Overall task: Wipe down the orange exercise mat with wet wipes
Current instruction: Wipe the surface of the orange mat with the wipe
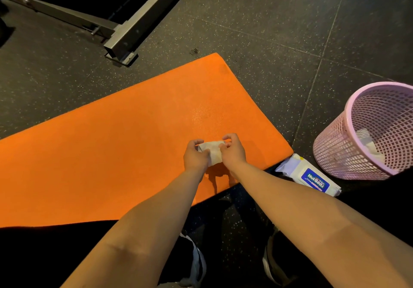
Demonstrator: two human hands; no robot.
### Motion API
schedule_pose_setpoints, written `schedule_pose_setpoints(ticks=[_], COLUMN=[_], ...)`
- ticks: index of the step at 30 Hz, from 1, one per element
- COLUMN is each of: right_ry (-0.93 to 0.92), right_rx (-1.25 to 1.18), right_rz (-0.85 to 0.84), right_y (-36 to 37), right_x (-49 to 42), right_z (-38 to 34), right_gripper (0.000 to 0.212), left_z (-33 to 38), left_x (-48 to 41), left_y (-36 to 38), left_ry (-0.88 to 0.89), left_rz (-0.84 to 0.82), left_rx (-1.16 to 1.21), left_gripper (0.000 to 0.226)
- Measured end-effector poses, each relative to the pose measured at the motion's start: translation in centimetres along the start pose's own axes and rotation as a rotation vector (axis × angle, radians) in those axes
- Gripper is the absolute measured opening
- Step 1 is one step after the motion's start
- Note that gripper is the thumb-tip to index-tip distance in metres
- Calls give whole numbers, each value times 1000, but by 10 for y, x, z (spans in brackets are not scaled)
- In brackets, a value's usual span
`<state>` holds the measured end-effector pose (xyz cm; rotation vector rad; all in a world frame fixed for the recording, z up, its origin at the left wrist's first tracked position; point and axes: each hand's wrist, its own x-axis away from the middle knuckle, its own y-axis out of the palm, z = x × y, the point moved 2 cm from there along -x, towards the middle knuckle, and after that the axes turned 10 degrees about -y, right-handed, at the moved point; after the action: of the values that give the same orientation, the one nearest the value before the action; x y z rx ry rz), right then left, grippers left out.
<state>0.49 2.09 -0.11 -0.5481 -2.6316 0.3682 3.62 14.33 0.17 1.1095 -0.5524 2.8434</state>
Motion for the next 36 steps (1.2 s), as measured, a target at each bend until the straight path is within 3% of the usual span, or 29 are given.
schedule_pose_setpoints(ticks=[8,12,19,23,26,31,33,36], right_ry=[-89,-117,-220,-277,-363,-572,-539,-310], right_rx=[158,237,370,745,817,986,1050,1023], right_rz=[-116,-125,-138,-134,-237,-418,-340,-135], right_y=[16,30,61,76,90,98,87,72], right_x=[-41,-80,-154,-198,-211,-211,-227,-259], right_z=[-8,-9,-8,4,3,7,9,3], right_gripper=[28,22,34,48,60,56,56,57], left_z=[19,34,50,62,67,56,50,47], left_x=[-45,-75,-154,-195,-218,-233,-231,-231], left_y=[6,12,17,13,7,9,9,10], left_ry=[15,57,139,288,303,327,359,370], left_rz=[-14,6,43,149,200,151,172,198], left_rx=[3,33,-36,-380,-620,-761,-794,-823], left_gripper=[15,23,31,43,50,52,53,53])
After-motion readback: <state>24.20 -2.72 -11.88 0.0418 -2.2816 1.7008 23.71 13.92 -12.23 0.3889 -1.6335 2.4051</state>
